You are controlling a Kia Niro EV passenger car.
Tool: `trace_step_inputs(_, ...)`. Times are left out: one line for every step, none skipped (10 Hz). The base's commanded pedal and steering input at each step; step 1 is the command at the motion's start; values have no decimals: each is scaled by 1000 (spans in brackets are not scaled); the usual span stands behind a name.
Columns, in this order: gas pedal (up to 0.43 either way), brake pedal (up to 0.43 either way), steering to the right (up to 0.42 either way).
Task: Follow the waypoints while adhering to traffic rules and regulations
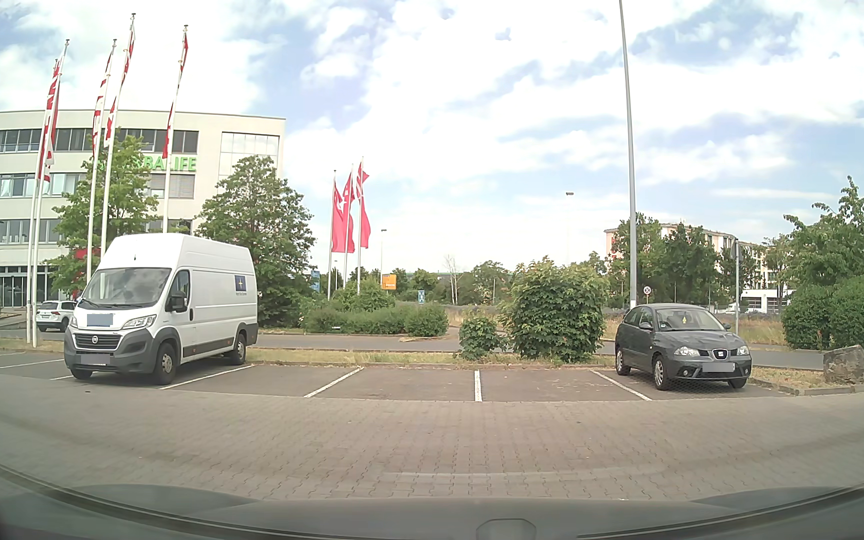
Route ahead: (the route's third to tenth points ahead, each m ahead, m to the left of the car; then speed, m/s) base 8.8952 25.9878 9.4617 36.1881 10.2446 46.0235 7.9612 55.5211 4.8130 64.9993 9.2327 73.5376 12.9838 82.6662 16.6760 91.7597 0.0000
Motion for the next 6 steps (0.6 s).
trace_step_inputs(0,378,8)
trace_step_inputs(0,378,8)
trace_step_inputs(0,378,8)
trace_step_inputs(0,378,8)
trace_step_inputs(0,378,8)
trace_step_inputs(0,378,8)
